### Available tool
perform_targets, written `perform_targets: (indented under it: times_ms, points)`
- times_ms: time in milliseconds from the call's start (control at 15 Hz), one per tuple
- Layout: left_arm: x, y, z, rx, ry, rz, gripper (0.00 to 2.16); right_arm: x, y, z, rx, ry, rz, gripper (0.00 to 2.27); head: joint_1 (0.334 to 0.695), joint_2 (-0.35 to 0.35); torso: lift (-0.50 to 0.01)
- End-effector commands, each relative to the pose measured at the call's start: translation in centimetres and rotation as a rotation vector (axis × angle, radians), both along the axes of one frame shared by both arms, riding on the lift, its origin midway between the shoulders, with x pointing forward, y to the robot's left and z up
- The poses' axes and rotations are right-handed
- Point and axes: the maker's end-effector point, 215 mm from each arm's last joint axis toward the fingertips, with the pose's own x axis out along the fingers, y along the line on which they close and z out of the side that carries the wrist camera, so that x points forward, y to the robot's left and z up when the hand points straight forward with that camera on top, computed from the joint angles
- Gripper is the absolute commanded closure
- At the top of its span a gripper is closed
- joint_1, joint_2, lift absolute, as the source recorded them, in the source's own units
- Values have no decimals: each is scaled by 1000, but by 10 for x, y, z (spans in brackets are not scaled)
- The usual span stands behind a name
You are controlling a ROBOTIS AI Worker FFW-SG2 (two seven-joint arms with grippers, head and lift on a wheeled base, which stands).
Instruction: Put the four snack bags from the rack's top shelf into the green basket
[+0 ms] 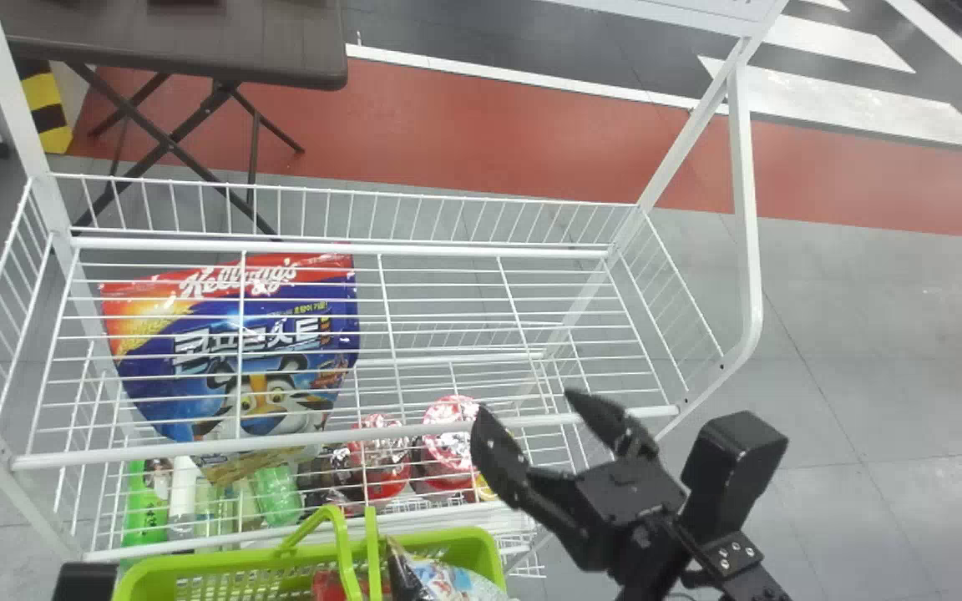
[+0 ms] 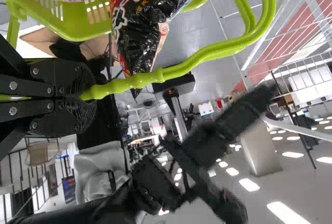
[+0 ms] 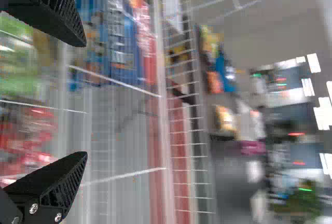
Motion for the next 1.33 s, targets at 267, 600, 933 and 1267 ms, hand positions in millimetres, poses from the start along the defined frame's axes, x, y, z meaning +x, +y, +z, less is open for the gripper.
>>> perform_targets:
  times_ms: [267, 600, 933, 1267]
  points:
    - [-2, 2, -1, 3, 4, -1, 2081, 4, -9, 59, -16, -276, -88, 63, 695, -350, 0]
    - [-4, 0, -1, 0, 6, -5, 2081, 2, -11, 61, -18, -276, -95, 63, 695, -350, 0]
    - [-4, 1, -1, -2, 8, -3, 2081, 3, -13, 62, -20, -277, -101, 63, 695, -350, 0]
    - [-4, 1, -1, 0, 7, -3, 2081, 3, -14, 62, -21, -278, -105, 63, 695, -350, 0]
